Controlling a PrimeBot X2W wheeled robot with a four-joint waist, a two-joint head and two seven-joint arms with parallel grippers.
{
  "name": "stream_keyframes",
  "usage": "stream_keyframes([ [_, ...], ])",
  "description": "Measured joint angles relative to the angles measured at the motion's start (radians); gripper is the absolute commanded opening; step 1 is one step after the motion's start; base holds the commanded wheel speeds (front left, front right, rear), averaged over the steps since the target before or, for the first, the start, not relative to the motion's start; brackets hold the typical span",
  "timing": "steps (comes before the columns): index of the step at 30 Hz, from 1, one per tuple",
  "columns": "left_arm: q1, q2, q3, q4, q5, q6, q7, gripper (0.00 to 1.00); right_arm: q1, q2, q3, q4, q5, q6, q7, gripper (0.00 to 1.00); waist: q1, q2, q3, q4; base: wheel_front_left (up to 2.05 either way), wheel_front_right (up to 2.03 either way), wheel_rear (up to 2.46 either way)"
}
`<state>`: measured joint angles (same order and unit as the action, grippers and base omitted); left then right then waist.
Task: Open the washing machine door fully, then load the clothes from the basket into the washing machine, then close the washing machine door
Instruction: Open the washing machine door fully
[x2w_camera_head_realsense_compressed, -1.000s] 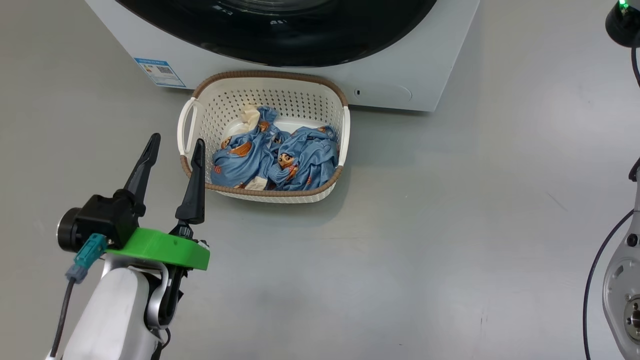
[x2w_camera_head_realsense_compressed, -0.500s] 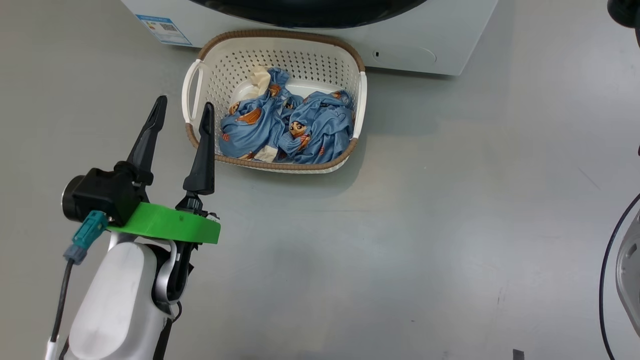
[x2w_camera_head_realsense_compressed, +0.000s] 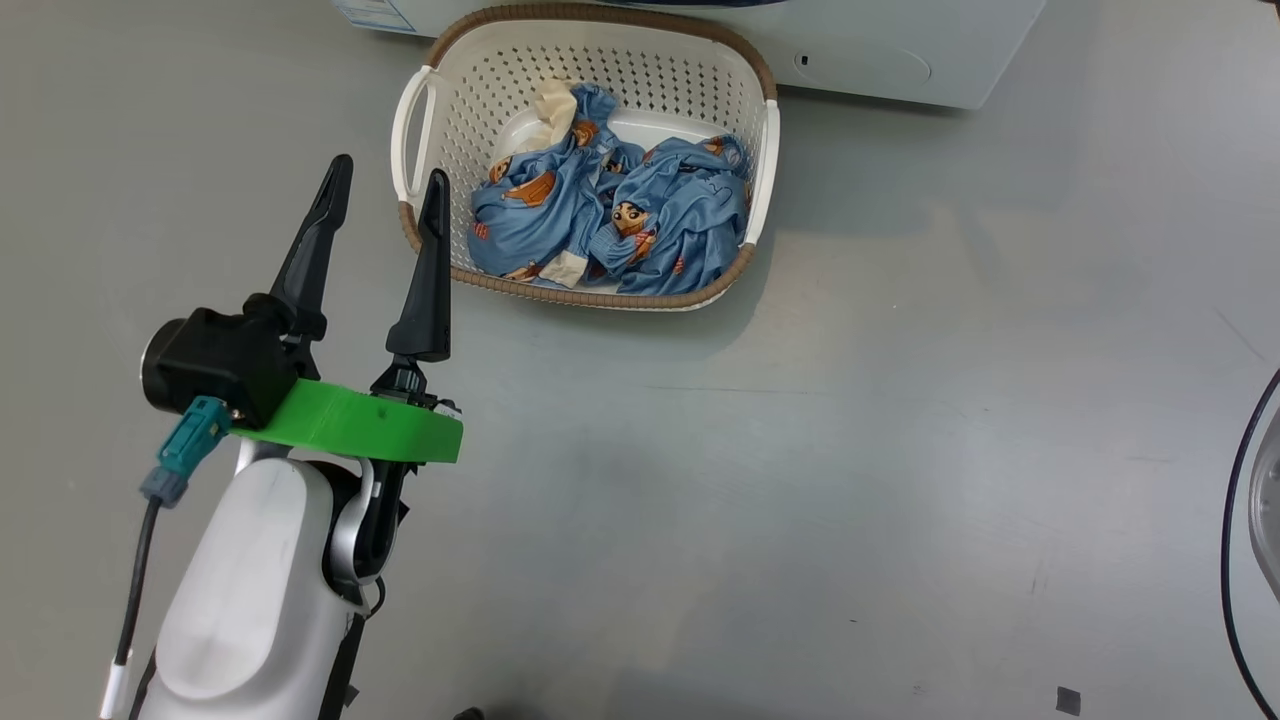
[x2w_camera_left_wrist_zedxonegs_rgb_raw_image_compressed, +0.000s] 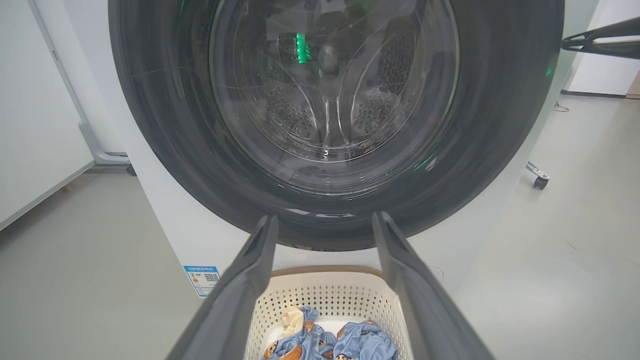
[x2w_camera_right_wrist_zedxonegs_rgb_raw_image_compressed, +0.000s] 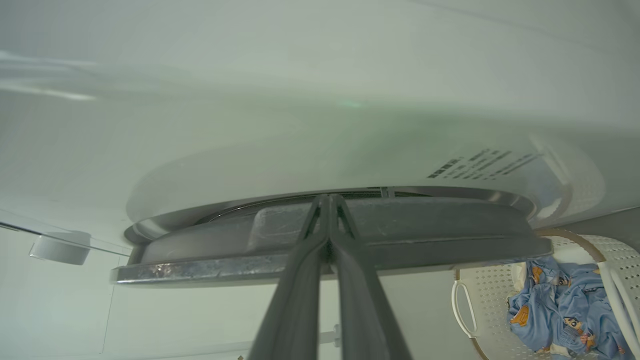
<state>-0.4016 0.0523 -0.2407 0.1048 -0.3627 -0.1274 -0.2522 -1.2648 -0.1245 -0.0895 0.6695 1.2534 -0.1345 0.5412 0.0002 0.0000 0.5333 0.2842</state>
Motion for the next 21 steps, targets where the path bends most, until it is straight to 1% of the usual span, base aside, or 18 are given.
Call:
stream_keyframes([
  [21, -0.010, -0.008, -0.020, 0.004, 0.000, 0.000, 0.000, 1.00, -0.079, 0.006, 0.008, 0.092, -0.055, 0.000, 0.010, 0.00, 0.0000, 0.0000, 0.028, 0.038, 0.00, 0.00, 0.00],
])
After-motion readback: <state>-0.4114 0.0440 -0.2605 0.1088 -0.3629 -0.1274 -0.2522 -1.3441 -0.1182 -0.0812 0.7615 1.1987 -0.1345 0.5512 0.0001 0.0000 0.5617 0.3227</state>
